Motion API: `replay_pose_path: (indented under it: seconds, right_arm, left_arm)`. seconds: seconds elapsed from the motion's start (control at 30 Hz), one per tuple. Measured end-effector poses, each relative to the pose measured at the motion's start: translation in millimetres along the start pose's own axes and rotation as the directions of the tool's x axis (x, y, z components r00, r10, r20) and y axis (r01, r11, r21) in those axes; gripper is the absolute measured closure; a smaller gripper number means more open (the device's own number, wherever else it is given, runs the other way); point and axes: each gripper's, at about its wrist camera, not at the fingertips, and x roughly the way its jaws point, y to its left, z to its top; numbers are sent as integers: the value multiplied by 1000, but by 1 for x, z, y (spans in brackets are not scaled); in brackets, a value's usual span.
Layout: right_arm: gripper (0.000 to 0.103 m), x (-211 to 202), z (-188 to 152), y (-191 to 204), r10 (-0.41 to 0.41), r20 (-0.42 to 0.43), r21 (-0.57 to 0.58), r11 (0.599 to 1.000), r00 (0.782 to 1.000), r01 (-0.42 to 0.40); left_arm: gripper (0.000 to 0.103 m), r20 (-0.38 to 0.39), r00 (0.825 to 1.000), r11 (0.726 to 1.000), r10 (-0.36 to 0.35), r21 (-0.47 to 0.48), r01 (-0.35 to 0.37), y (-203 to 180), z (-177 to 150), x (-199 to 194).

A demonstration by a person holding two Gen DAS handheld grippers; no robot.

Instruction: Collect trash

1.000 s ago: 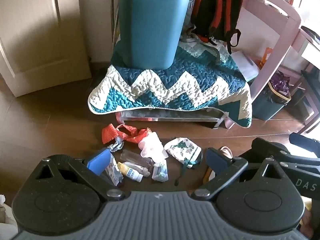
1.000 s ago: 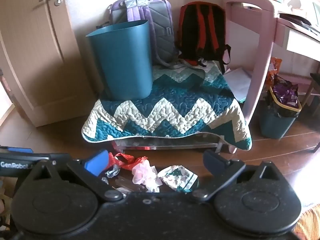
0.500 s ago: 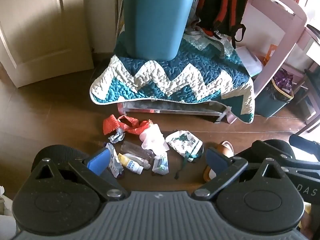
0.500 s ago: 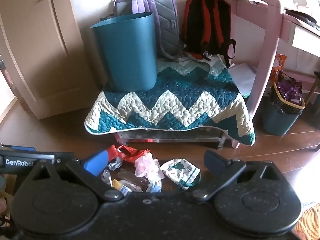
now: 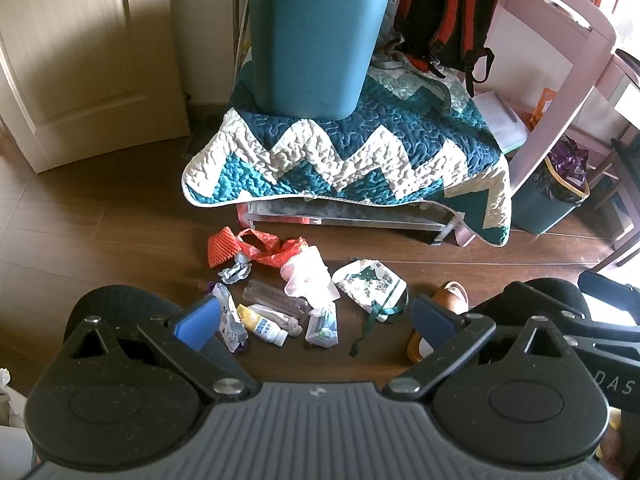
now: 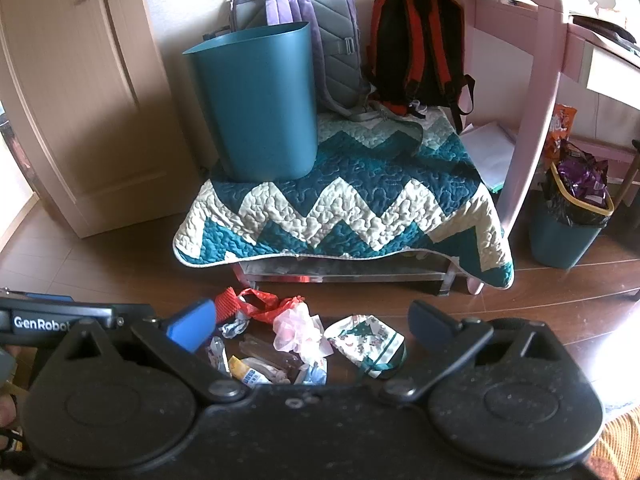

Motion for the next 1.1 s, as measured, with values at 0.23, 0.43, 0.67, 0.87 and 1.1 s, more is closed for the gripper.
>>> replay_pose_path:
  seconds: [0.23,0.43,0.67,0.87,1.1]
  right_arm:
    - [0,0,1,-1,0,-1,-1,1000,1000,0]
    - [0,0,0,-1,0,3,-2,1000,1000,0]
    - [0,-1,1,-1,6,-3,1,1000,1000,-6]
    - [0,-2,2,2,9,10,-4,1000,1000,-9]
    - [0,-2,3,1,13,23,-2,1000,1000,-13]
  left_arm:
    - [1,6,1000,1000,3,1,-3,3,7,-1]
    - [1,18,1000,1000,9,2,-9,5,10,-4]
    - [1,19,1000,1000,10,1,-10,3,12,-5]
    - [1,33,999,1000,17,5,-17,-2,16,-9]
    - [1,57,998,1000,24,9,-25,-7,15,-13]
